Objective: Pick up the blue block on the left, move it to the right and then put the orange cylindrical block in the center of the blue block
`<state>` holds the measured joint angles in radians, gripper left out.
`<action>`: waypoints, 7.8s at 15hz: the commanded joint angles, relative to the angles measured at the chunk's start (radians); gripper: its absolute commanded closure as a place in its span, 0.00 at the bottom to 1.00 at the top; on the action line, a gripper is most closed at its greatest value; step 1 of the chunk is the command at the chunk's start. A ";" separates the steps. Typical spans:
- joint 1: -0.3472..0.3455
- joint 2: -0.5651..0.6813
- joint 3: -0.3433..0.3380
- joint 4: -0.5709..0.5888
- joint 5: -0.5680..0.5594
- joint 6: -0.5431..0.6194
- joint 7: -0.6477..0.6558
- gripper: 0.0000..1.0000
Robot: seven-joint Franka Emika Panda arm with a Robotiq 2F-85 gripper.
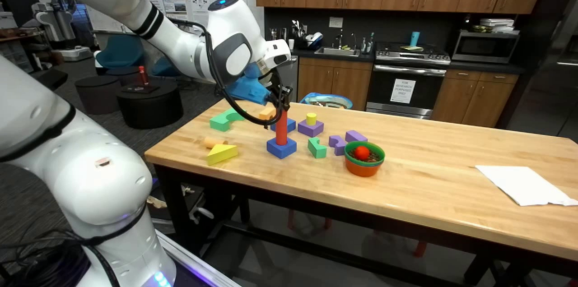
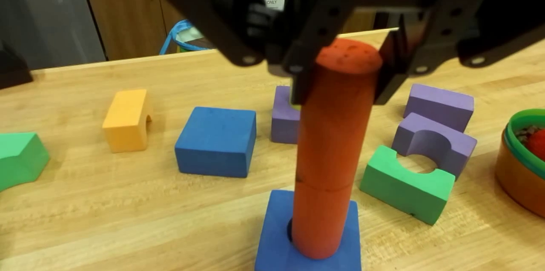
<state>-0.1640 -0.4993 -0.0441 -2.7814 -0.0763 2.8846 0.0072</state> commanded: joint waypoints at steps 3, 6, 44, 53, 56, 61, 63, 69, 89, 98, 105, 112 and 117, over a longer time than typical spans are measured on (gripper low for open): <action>-0.016 0.020 0.015 0.001 -0.015 0.024 0.008 0.85; -0.018 0.020 0.023 0.002 -0.018 0.026 0.011 0.85; 0.157 0.173 -0.162 -0.006 0.081 0.263 -0.019 0.85; 0.157 0.159 -0.163 0.001 0.080 0.247 -0.032 0.85; 0.150 0.171 -0.157 0.009 0.076 0.247 -0.035 0.85; 0.153 0.172 -0.160 0.009 0.079 0.248 -0.034 0.85; 0.147 0.173 -0.157 0.009 0.077 0.251 -0.034 0.85; 0.141 0.205 -0.157 0.009 0.070 0.298 -0.042 0.85; 0.159 0.272 -0.170 0.000 0.078 0.313 -0.050 0.12; 0.181 0.369 -0.178 0.001 0.049 0.476 -0.073 0.00; 0.178 0.367 -0.173 0.005 -0.108 0.563 -0.034 0.00; 0.131 0.230 -0.158 -0.029 -0.137 0.580 -0.061 0.00; 0.158 0.122 -0.196 -0.032 -0.243 0.579 -0.022 0.00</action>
<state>-0.0260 -0.2801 -0.2061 -2.7687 -0.2342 3.4631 -0.0441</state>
